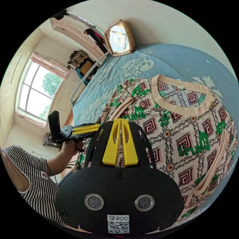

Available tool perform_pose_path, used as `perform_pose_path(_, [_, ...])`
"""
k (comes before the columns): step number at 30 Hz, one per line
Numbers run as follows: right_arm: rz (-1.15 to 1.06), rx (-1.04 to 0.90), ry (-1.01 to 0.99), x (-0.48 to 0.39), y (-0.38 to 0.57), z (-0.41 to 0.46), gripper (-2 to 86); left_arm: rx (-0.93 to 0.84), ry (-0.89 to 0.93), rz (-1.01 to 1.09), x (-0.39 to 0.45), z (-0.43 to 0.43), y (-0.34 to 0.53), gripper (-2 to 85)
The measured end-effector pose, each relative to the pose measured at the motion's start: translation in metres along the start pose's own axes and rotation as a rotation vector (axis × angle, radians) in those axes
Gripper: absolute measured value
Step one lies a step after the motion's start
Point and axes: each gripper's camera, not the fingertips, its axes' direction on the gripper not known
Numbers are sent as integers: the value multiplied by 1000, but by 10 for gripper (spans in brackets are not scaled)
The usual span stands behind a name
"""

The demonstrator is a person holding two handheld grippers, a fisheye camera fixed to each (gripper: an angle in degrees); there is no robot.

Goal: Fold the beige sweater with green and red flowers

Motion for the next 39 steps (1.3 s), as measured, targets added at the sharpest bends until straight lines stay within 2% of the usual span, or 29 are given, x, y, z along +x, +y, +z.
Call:
perform_pose_path(5, [206, 143, 207, 32, 95, -94, 0, 95, 7, -30, -9, -14, 4, 11])
perform_pose_path(9, [363, 209, 329, 58, 153, -142, 0, 32, 32, -51, -14, 6, -4, 7])
perform_pose_path(13, [417, 100, 323, 72, 190, -147, 1, 14, 21, -38, -12, 10, -8, 5])
perform_pose_path(16, [386, 102, 338, 65, 208, -157, 1, 42, -7, -2, -7, 2, -4, 6])
perform_pose_path(21, [394, 121, 315, 62, 240, -174, 1, -21, -6, -8, -15, 14, -1, 7])
perform_pose_path(28, [449, 233, 307, 51, 304, -217, 1, 81, 43, -26, -19, -14, 18, 18])
perform_pose_path(34, [505, 283, 207, 33, 392, -269, 2, 16, 99, -140, -49, -45, 82, 40])
perform_pose_path(39, [578, 285, 138, 10, 484, -304, 9, -61, 225, -360, -80, -67, 168, 65])
